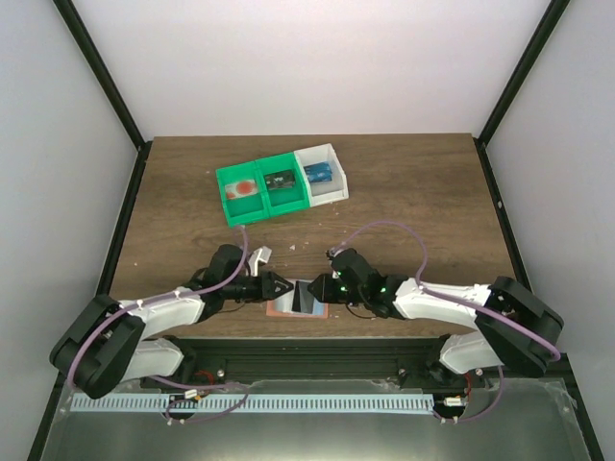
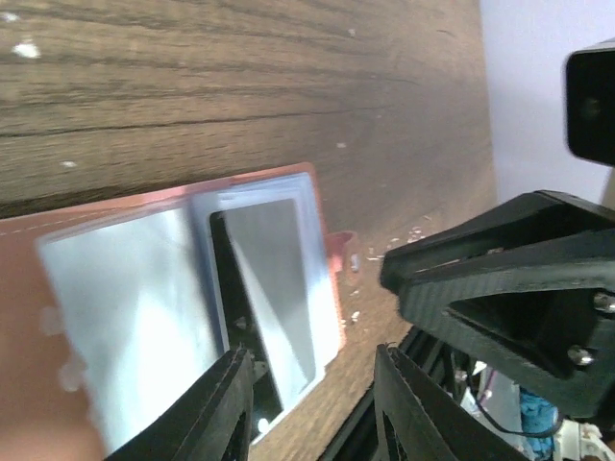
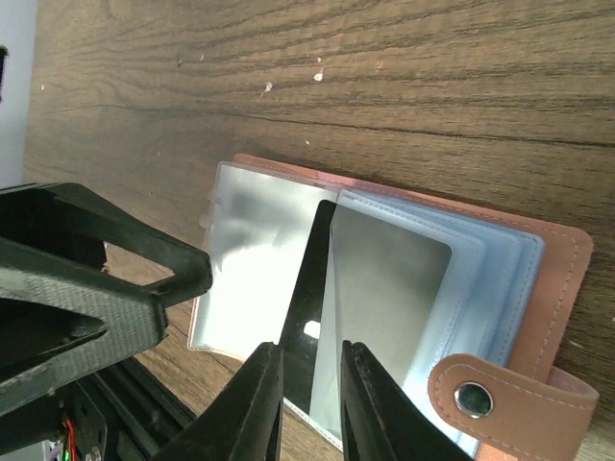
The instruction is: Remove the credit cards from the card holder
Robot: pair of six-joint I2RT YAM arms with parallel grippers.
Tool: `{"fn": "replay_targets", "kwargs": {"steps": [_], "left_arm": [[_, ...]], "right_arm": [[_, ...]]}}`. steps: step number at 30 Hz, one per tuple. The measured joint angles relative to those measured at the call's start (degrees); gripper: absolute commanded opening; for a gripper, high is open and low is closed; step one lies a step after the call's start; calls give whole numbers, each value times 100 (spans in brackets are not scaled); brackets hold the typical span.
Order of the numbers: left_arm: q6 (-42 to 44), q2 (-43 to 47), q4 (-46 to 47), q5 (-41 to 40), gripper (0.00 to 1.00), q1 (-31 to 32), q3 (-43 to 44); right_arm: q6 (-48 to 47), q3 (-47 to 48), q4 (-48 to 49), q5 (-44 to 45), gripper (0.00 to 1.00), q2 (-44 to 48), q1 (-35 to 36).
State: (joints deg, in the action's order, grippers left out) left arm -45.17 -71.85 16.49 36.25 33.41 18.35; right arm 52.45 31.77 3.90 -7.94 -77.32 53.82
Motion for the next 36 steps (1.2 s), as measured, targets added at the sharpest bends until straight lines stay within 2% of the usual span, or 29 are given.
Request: {"fn": "replay_targets", "kwargs": {"steps": [8,22,30,36], "left_arm": [[129,-323,-125,-90,37,-105,-48],[321,-662,-136,-138,36,-173,-92],[146,-710,208,192,27,-181,-111],[-94,-975,603,424,27,-166,-225]], "right_arm": [[15,0,70,-42,22,-52,0],[13,7,264,-291,22,-892,0],[13,7,402,-356,21,-953,0],[15,0,459,-376,21,-975,0]]}}
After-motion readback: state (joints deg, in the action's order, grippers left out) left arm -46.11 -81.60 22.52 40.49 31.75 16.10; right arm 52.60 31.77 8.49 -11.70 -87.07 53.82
